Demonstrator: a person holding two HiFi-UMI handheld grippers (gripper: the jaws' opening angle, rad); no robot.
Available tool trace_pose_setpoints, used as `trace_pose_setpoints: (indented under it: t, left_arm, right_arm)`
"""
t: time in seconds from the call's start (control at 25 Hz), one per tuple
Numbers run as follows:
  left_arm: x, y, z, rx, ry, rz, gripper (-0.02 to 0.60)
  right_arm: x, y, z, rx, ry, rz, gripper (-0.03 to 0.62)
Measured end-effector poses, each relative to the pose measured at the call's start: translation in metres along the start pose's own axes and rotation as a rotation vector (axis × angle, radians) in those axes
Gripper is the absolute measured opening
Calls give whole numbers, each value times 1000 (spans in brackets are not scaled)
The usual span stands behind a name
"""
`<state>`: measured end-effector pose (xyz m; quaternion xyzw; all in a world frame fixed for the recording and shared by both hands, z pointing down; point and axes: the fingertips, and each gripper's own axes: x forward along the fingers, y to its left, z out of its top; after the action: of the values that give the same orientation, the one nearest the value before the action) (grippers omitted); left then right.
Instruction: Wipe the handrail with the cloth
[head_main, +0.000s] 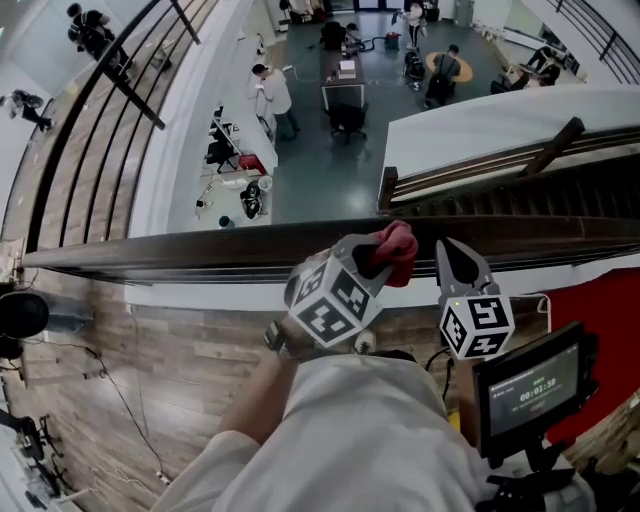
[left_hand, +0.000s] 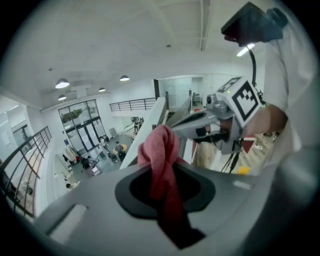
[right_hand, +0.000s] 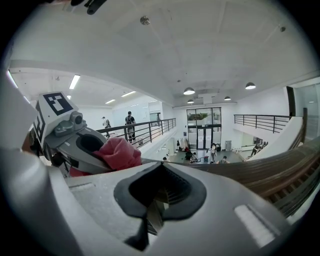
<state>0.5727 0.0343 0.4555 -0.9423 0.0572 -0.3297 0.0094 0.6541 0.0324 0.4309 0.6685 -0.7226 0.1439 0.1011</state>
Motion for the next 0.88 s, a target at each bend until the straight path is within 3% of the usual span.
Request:
trace_pose_setpoints:
  t: [0.16,0.24,0.32,0.48,0.88]
  left_arm:
    - [1,-5,6,-127,-140,-42,74]
    - [3,-5,9,-116,-189,-15,72]
    - [13,-13,4,-86,-174,6,73]
    - [31,-22,-13,-98,-123,-7,72]
    - [2,1,-57,-139,-186,102,69]
  right_arm:
    - [1,1,-2,-1,5,-2,3]
    - [1,-2,-3,0,8,-13,3]
    - [-2,-8,-4,4,11,-25,3]
    - [-3,-14,-1,8,3,-44,3]
    - [5,34,7,-2,-16,-95,3]
